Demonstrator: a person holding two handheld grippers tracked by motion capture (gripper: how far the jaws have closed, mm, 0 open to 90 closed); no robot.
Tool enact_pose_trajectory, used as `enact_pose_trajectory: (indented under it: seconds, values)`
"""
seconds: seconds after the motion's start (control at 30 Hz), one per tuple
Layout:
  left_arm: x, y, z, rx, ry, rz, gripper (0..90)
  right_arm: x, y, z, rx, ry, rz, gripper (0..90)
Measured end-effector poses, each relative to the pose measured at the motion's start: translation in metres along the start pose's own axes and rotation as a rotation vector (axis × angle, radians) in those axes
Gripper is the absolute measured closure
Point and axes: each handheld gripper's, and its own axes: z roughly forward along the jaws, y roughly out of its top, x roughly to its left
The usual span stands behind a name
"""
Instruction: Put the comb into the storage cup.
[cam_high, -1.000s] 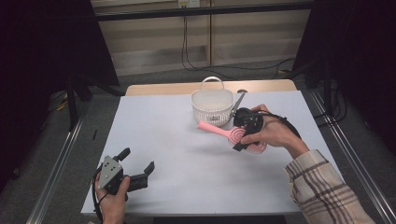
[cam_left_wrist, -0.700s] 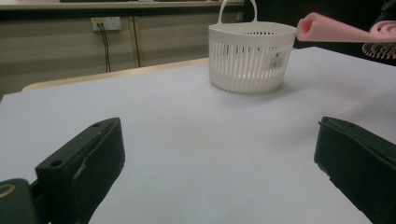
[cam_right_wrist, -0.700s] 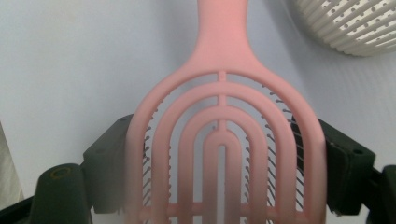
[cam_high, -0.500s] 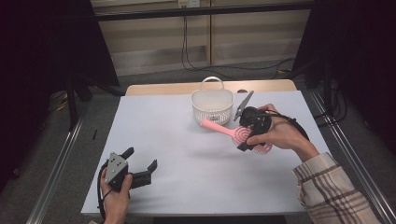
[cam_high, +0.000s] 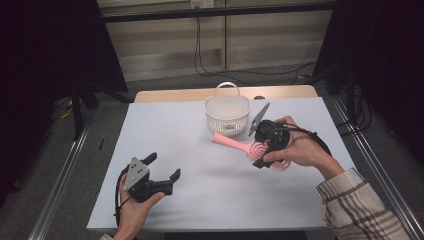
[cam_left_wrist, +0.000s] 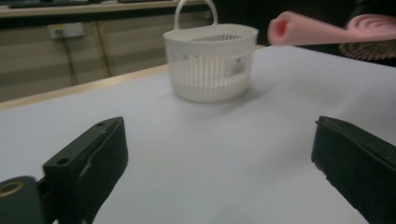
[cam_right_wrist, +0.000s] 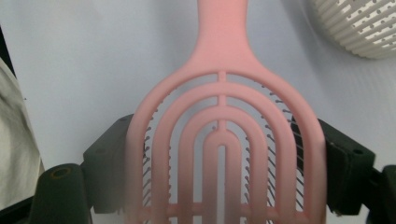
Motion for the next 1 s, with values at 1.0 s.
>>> enact_pose_trajectory:
  seconds: [1.0]
  values:
    - [-0.039,0.030,0.048,0.047,-0.048,0.422,3.7,0.014,0.014,0.008,0.025,0.040,-0.058,19.7]
